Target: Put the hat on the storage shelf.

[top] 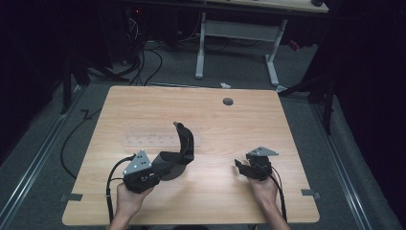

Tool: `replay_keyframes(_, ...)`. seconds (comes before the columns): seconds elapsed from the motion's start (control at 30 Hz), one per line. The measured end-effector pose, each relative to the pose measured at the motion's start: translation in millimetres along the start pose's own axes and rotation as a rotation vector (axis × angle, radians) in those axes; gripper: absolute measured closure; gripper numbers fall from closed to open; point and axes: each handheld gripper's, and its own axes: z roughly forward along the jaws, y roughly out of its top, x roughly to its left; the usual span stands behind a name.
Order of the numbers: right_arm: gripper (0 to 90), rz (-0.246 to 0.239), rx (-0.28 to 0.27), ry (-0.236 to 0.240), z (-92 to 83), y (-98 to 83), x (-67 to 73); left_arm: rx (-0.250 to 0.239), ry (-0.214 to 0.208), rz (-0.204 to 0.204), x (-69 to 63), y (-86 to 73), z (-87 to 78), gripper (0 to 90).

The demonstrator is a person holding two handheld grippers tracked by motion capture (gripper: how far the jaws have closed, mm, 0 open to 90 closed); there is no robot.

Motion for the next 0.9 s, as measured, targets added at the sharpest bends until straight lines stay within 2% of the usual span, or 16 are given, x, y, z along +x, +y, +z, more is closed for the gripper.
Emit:
replay_keyframes(0.1, 42.4, -0.010, 0.012, -0.023, 3.1, -2.5, 0.3, -0.008, 0.015, -0.005, 2.3, 1.9, -2.9, 86.3)
replay_keyframes(0.23, 40.7, -0.009, 0.008, -0.025, 5.9, -5.0, -0.7, -0.022, 0.028, -0.013, 5.1, 4.9, -5.7, 86.2)
replay_keyframes(0.47, 40.5, -0.012, 0.007, -0.030, 6.5, -4.8, -0.8, -0.046, 0.058, 0.006, 9.6, 16.2, -10.2, 86.1)
replay_keyframes(0.9, 39.6, -0.007, 0.009, -0.034, 6.0, -5.1, -0.2, -0.126, 0.106, -0.021, 22.7, 39.9, -24.0, 85.9)
